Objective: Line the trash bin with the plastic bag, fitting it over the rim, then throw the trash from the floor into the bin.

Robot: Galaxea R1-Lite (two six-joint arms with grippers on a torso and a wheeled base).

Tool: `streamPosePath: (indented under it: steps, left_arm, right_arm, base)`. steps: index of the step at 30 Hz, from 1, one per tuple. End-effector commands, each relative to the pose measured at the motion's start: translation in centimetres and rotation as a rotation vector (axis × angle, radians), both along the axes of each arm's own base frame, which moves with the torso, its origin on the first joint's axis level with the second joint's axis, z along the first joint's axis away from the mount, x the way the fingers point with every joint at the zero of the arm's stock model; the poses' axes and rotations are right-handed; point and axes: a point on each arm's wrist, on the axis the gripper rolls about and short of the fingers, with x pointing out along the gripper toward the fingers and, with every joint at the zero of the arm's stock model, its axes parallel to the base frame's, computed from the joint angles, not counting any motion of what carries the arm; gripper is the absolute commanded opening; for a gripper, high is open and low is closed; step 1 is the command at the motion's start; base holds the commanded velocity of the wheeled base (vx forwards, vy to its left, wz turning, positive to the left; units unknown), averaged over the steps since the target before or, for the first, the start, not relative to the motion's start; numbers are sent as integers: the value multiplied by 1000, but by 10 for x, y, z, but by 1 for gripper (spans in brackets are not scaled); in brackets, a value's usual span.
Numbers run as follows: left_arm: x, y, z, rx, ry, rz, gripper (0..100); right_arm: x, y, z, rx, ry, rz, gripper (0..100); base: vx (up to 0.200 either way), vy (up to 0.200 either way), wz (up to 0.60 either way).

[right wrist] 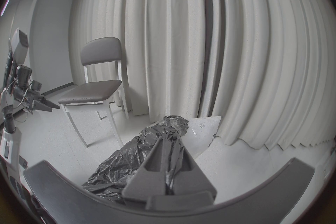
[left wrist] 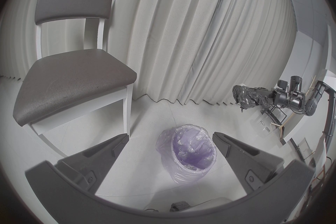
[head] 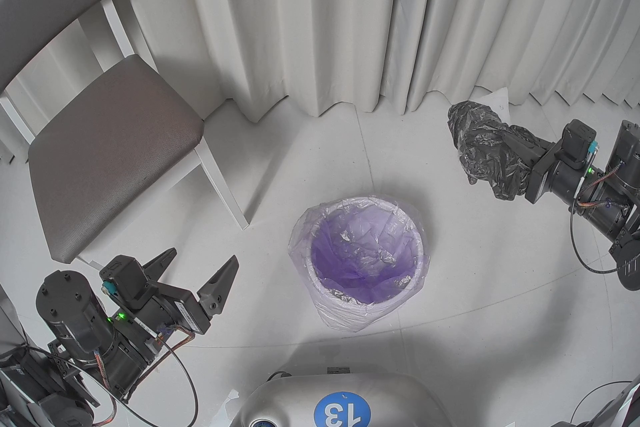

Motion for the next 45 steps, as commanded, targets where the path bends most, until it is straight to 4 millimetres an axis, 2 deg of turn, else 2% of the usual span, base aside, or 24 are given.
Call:
streamPosePath:
  steps: [1, 11, 16, 25, 30, 37, 41, 44, 45]
  left_arm:
    - [-3, 2, 1, -7, -11, -1, 100]
    - [-7, 4, 3, -9, -18, -3, 100]
    - [-13, 3, 2, -4, -12, -27, 100]
    - [-13, 3, 4, -11, -20, -31, 100]
    - [-14, 3, 5, -13, -24, -31, 100]
    - [-12, 5, 8, -23, -40, -20, 100]
    - [-13, 11, 17, -51, -77, -6, 100]
    - [-15, 11, 18, -55, -83, -6, 100]
    - [-15, 12, 18, -55, -85, -6, 100]
  right_arm:
    - [-9, 11, -5, -21, -8, 42, 0]
    - [-38, 40, -20, -98, -92, 175, 0]
    - [-51, 44, -28, -157, -146, 210, 0]
    - [-61, 58, -40, -181, -113, 290, 0]
    - [-66, 70, -45, -112, -16, 385, 0]
    - [-58, 87, -60, -126, 139, 419, 0]
    - [-42, 105, -66, -90, 264, 353, 0]
    - [-37, 110, -67, -76, 295, 330, 0]
    - [-26, 118, -73, -75, 327, 309, 0]
  base:
    - [0, 0, 0]
    - [0, 0, 0]
    - [0, 0, 0]
    - [0, 0, 0]
    - [0, 0, 0]
    - [0, 0, 0]
    - [0, 0, 0]
    - [0, 0, 0]
    - [0, 0, 0]
